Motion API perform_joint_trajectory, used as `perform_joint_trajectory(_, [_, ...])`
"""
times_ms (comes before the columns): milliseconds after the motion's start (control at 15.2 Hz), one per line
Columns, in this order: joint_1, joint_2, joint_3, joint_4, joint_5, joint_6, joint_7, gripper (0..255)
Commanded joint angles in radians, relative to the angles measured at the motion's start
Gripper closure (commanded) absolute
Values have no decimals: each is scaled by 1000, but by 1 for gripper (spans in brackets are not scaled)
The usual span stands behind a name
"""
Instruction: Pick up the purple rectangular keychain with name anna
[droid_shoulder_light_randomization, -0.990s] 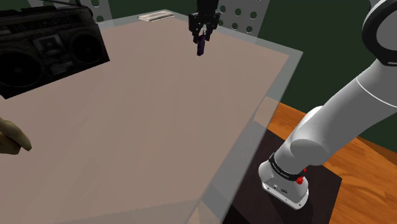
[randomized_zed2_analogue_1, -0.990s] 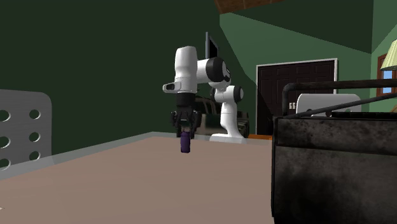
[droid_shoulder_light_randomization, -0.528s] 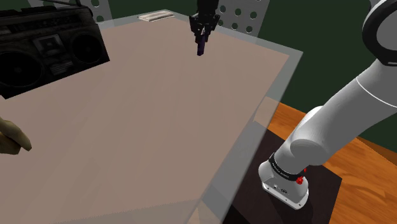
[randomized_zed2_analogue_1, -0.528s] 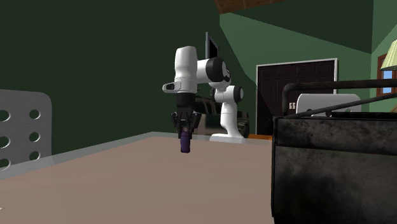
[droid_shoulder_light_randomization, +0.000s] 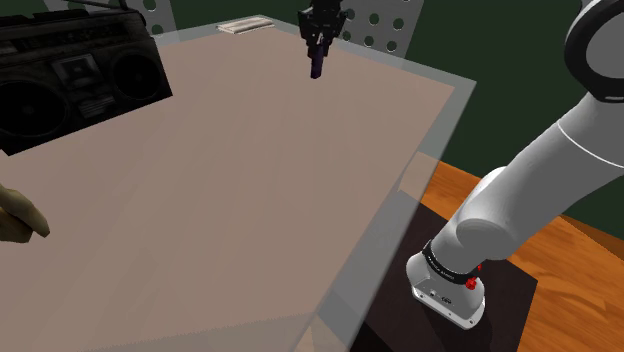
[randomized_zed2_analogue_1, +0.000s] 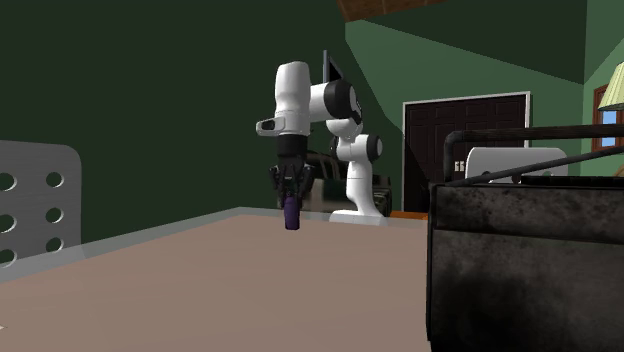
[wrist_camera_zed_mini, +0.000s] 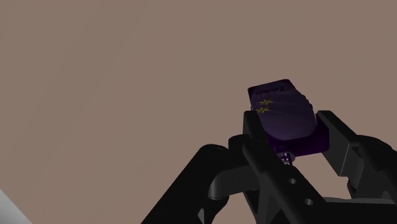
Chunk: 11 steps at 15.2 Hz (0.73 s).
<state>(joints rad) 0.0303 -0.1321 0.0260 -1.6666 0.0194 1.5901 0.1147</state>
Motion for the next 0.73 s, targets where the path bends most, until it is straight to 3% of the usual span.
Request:
perform_joint_trajectory(0, [0, 11, 0, 39, 0, -29, 0, 255])
perform_joint_trajectory(660, [0, 60, 0, 212, -1, -152, 3, 255])
